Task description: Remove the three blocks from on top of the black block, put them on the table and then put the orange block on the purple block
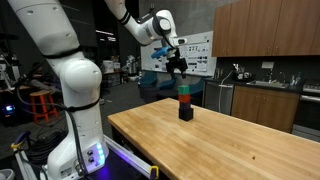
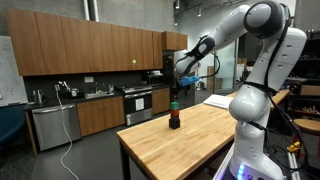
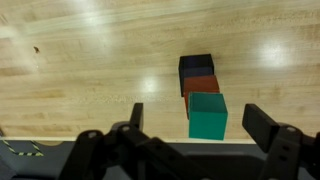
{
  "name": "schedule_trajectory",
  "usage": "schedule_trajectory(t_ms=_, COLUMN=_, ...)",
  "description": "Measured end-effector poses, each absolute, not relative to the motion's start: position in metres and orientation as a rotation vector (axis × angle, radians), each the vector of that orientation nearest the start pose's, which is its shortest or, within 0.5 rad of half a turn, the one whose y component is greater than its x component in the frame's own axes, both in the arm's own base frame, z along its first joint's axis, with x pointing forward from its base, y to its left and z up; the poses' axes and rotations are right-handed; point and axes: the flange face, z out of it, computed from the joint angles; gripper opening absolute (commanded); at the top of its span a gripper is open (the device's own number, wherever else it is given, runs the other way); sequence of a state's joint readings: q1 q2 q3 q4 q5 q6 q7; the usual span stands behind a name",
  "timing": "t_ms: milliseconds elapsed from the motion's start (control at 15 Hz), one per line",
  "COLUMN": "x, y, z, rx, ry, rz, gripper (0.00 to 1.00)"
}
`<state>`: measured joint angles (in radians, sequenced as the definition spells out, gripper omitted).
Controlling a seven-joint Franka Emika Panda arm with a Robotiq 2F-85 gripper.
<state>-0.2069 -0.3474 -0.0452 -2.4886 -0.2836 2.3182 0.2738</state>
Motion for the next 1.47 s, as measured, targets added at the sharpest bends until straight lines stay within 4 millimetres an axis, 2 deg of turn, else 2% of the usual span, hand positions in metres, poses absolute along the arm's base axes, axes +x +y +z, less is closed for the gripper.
schedule_trajectory(t_ms=200, x=0.444, y=-0.124, z=0.431, rx=-3.293, ry=0.483, rz=-0.325, gripper=1.0)
schedule_trajectory(t_ms=467, x=0.47, y=-0.129, z=0.421, rx=-3.285, ry=0.394, rz=-0.331, gripper=1.0)
schedule_trajectory(t_ms=1000, x=0.506, y=-0.133, z=0.393, rx=-3.221, ry=0.349, rz=-0.253, gripper=1.0)
schedule_trajectory(t_ms=1067, x=0.508, y=-0.133, z=0.388, rx=-3.219, ry=0.35, rz=-0.236, gripper=0.75)
schedule_trajectory(t_ms=1200, x=0.512, y=-0.134, z=0.377, rx=-3.217, ry=0.355, rz=-0.195, gripper=0.69)
schedule_trajectory(t_ms=1467, x=0.513, y=-0.134, z=0.359, rx=-3.206, ry=0.369, rz=-0.12, gripper=0.37)
